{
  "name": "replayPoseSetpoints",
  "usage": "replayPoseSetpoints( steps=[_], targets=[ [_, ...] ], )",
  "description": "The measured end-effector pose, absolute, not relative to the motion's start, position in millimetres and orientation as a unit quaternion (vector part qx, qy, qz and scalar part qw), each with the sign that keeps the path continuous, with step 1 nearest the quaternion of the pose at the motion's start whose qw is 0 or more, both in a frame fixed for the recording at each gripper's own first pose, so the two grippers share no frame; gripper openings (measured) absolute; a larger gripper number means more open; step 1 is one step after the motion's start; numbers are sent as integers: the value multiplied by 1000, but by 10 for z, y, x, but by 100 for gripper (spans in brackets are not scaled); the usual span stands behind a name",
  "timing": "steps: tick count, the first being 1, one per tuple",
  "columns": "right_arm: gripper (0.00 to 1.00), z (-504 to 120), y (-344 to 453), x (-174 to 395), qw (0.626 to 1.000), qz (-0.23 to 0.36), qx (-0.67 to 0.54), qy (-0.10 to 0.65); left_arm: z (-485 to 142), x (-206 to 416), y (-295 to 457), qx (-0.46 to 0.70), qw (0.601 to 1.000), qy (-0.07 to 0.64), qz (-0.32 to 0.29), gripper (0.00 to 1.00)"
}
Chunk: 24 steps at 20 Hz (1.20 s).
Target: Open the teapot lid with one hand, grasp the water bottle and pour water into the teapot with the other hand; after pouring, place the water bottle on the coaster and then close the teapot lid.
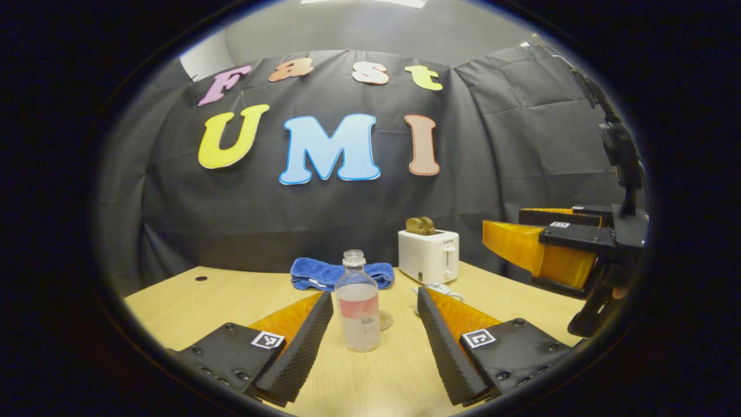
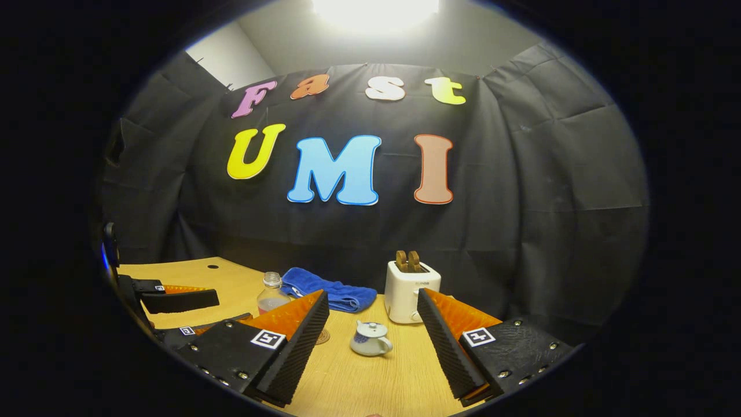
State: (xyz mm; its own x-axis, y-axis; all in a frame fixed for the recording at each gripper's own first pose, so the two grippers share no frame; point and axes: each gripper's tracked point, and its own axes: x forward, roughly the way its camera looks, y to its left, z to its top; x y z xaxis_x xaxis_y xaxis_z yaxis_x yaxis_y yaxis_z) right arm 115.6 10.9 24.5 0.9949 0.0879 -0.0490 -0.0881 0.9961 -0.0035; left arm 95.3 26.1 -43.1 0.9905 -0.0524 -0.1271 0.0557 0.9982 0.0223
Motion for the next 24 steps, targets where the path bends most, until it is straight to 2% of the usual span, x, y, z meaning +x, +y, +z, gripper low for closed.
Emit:
replayPoseSetpoints(
  steps=[5,9,12,21,23,24],
  targets=[
    [95,74,178,1632,997,67,5,41,-683,1283,453,24,997,77,-17,99],
    [95,-265,254,2039,992,87,56,72,-970,1496,465,16,994,103,-21,99],
    [95,-560,280,2297,989,87,72,98,-1112,1641,489,26,993,115,-23,99],
    [95,-998,444,2810,990,80,57,100,-1339,1885,491,17,992,120,-30,100],
    [86,-1163,461,2868,989,79,51,113,-1343,1914,480,15,993,116,-32,100],
    [86,-1224,446,2880,988,78,51,120,-1343,1929,470,11,993,115,-34,100]
  ],
)
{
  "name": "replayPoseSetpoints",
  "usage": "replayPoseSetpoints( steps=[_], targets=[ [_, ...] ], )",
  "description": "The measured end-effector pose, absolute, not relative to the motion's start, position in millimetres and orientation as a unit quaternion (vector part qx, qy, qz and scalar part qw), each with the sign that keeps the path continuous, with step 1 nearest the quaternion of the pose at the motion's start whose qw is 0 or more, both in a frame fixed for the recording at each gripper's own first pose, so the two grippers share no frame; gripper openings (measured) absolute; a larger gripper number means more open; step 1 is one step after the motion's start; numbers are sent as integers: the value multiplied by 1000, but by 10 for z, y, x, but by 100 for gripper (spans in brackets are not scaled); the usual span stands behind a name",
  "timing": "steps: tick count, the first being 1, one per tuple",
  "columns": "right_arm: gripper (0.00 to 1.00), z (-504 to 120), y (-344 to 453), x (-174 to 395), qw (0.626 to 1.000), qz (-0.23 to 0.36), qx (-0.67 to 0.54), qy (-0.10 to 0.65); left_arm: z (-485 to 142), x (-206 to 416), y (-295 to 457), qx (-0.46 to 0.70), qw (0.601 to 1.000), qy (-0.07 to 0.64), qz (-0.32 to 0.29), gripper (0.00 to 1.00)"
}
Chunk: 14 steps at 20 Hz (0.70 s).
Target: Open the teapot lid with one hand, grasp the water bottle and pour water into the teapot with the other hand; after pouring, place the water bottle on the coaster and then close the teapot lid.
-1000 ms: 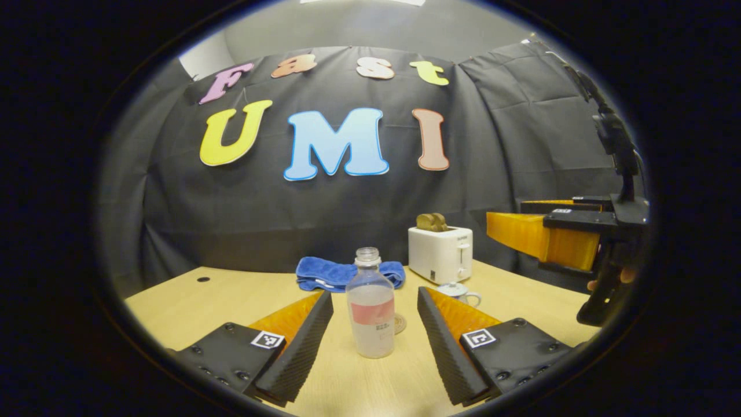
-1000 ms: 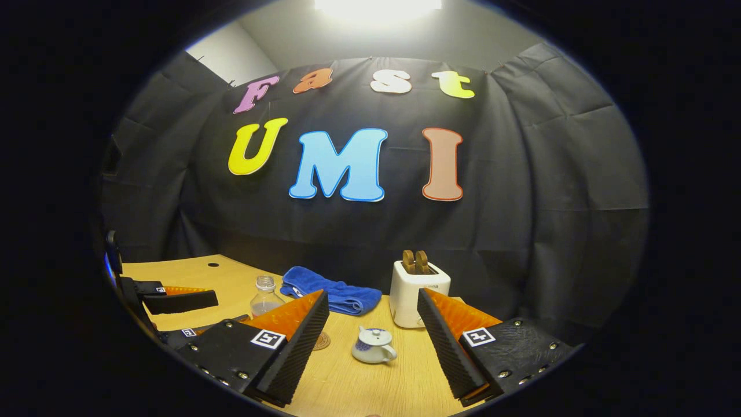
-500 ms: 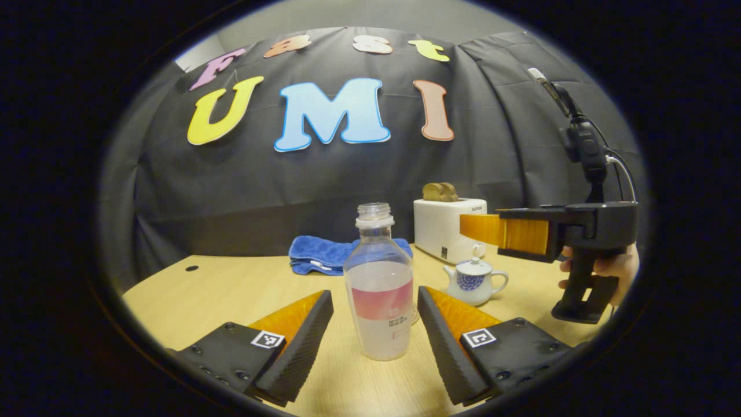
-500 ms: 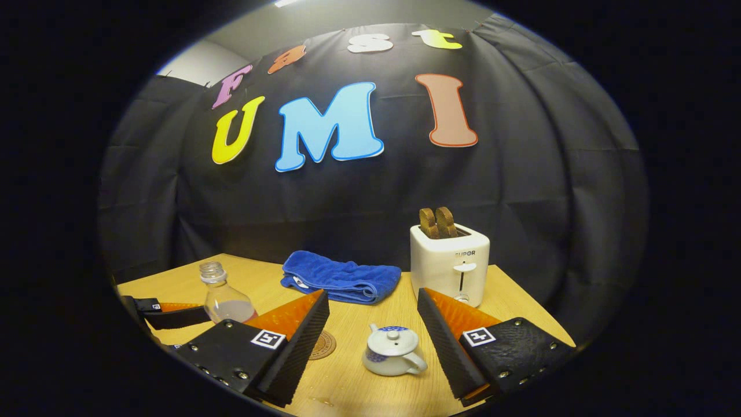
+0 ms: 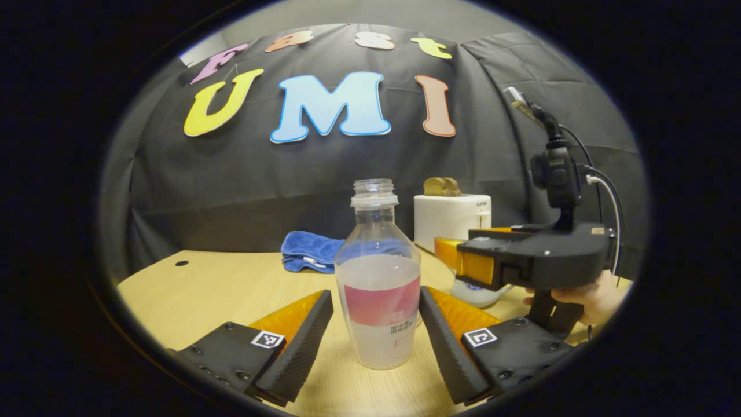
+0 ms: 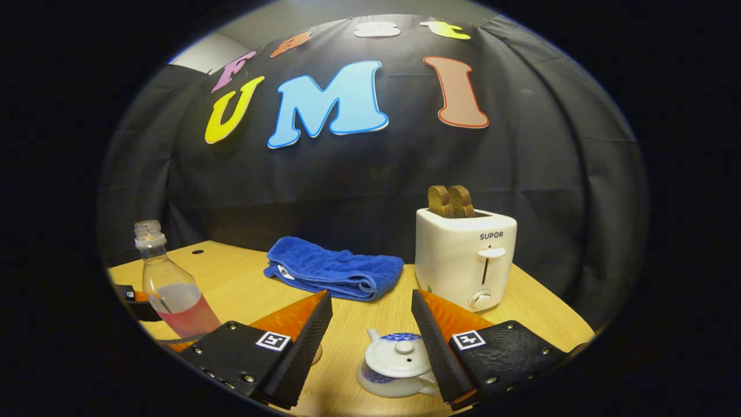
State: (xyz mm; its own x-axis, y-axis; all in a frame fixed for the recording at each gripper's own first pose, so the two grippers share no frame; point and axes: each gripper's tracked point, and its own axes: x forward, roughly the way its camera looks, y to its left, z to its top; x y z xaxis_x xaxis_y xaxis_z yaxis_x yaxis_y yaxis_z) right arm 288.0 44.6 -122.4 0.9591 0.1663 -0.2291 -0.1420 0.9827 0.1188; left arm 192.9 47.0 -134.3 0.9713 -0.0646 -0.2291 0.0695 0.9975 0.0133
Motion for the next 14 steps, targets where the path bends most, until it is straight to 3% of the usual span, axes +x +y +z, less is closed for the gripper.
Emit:
replayPoseSetpoints(
  steps=[2,3,5,10,14],
  targets=[
    [86,-1329,396,2898,987,73,58,131,-1343,1926,486,5,993,113,-33,100],
    [80,-1372,375,2892,986,72,65,137,-1339,1912,485,3,993,115,-34,100],
    [78,-1403,305,2941,986,62,74,139,-1341,1904,484,0,993,115,-35,100],
    [48,-1394,234,2894,986,57,75,140,-1322,1882,496,6,993,115,-35,100],
    [48,-1390,253,2904,989,54,22,137,-1320,1868,459,12,992,116,-38,100]
  ],
)
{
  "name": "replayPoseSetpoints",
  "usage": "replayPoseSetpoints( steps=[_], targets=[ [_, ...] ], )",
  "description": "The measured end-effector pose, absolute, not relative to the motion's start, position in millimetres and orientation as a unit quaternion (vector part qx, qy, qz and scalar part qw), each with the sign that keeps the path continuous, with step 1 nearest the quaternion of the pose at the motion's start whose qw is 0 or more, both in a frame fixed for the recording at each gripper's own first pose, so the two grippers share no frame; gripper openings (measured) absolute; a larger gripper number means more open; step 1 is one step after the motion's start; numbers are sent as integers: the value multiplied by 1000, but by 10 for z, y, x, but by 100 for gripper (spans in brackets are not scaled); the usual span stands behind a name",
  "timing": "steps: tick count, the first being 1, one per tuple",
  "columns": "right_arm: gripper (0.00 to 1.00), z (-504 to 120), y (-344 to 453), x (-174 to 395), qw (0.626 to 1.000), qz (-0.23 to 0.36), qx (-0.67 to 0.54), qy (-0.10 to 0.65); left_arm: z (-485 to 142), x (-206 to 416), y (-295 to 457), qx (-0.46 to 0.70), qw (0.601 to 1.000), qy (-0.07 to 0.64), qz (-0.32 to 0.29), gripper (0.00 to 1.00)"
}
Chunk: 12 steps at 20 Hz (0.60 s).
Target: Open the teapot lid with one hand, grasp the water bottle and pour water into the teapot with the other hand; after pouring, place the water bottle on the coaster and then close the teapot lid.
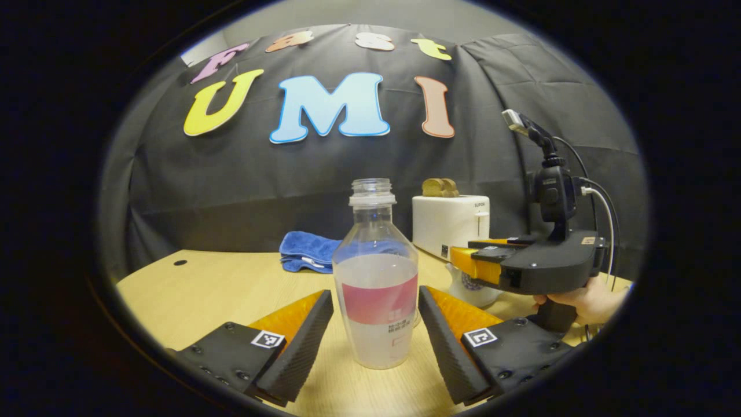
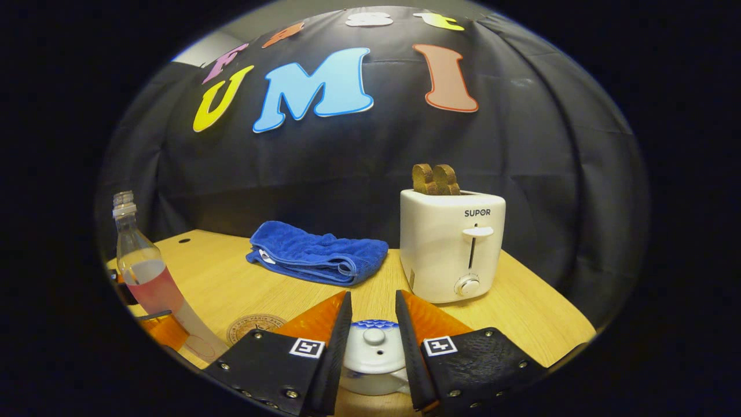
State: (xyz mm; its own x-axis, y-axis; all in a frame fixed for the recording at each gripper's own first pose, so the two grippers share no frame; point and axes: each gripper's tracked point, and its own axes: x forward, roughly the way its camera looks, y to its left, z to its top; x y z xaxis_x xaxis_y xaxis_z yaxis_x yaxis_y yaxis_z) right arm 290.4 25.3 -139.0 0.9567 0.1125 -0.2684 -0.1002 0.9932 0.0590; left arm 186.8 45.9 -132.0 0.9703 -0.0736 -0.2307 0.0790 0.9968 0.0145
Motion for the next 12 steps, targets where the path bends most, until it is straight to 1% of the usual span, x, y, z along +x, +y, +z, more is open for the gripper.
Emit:
replayPoseSetpoints(
  steps=[1,2,3,5,7,9,10,12],
  targets=[
    [48,-1395,226,2950,990,46,18,132,-1321,1857,457,11,992,116,-38,100],
    [33,-1344,211,2858,990,42,12,134,-1309,1856,458,12,992,116,-39,100],
    [19,-1382,224,2949,990,42,16,137,-1321,1849,465,12,992,116,-37,100],
    [19,-1398,243,2924,988,47,32,141,-1314,1850,467,12,993,115,-38,100],
    [11,-1366,238,2897,987,54,44,144,-1311,1854,466,13,993,115,-38,100],
    [11,-1339,250,2905,988,57,48,137,-1328,1857,464,16,992,117,-39,100],
    [5,-1348,254,2908,988,59,49,137,-1316,1858,459,16,992,118,-40,100],
    [5,-1348,284,2923,988,64,54,133,-1323,1858,452,18,992,118,-40,100]
  ],
)
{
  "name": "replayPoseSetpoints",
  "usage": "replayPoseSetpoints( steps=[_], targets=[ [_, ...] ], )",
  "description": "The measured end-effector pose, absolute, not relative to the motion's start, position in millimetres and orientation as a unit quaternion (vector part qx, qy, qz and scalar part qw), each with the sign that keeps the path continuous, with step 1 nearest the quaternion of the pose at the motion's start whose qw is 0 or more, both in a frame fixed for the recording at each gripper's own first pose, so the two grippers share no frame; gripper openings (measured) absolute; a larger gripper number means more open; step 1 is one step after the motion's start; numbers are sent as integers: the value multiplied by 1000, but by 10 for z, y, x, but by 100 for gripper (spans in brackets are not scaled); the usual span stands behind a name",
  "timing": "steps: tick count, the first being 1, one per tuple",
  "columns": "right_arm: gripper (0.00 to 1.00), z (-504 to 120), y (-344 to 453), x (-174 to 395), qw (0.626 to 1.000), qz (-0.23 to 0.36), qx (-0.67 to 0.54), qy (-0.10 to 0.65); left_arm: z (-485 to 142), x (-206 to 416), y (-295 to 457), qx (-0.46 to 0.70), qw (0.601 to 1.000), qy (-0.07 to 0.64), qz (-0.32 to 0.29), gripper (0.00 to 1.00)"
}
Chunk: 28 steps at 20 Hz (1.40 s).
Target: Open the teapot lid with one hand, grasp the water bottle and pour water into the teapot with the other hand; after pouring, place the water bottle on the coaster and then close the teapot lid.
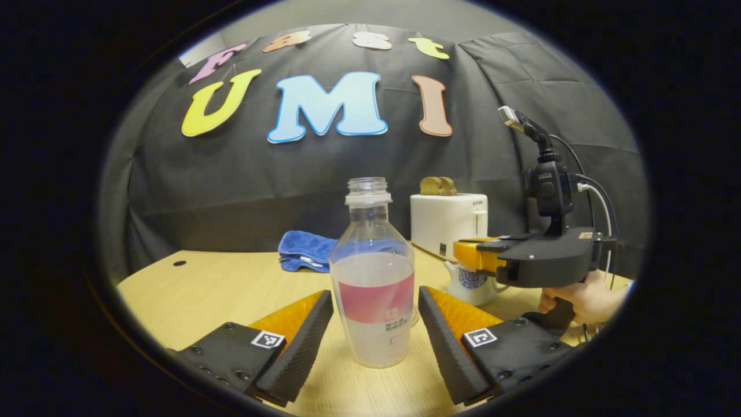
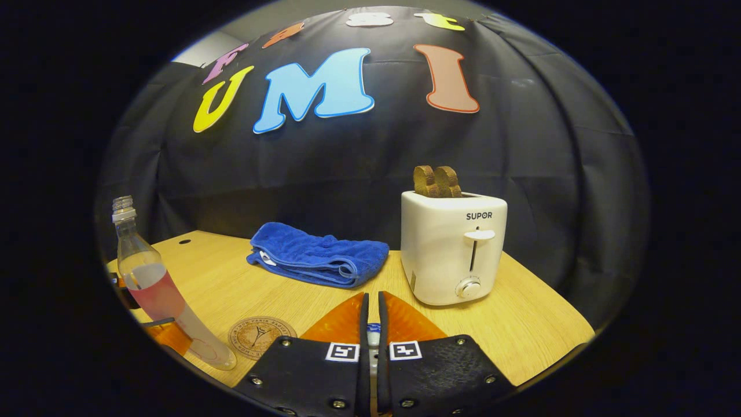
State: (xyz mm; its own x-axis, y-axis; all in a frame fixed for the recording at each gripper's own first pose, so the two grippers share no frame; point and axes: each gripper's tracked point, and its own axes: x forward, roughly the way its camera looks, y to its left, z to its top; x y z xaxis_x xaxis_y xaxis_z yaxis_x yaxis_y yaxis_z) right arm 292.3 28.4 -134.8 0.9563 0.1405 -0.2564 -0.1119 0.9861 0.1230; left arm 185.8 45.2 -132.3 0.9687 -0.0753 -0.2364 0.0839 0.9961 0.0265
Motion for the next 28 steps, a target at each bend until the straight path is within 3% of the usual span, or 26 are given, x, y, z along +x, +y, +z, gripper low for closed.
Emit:
replayPoseSetpoints(
  steps=[12,16,19,28],
  targets=[
    [5,-812,160,2801,994,64,53,75,-1333,1899,418,37,991,121,-47,100],
    [5,-725,-118,2671,995,50,56,73,-1376,1925,411,58,988,135,-53,92],
    [5,-737,-354,2579,994,38,61,81,-1392,1927,401,73,986,144,-47,92],
    [5,-1012,-738,2537,987,24,108,120,-1393,2211,19,285,934,180,-115,87]
  ],
)
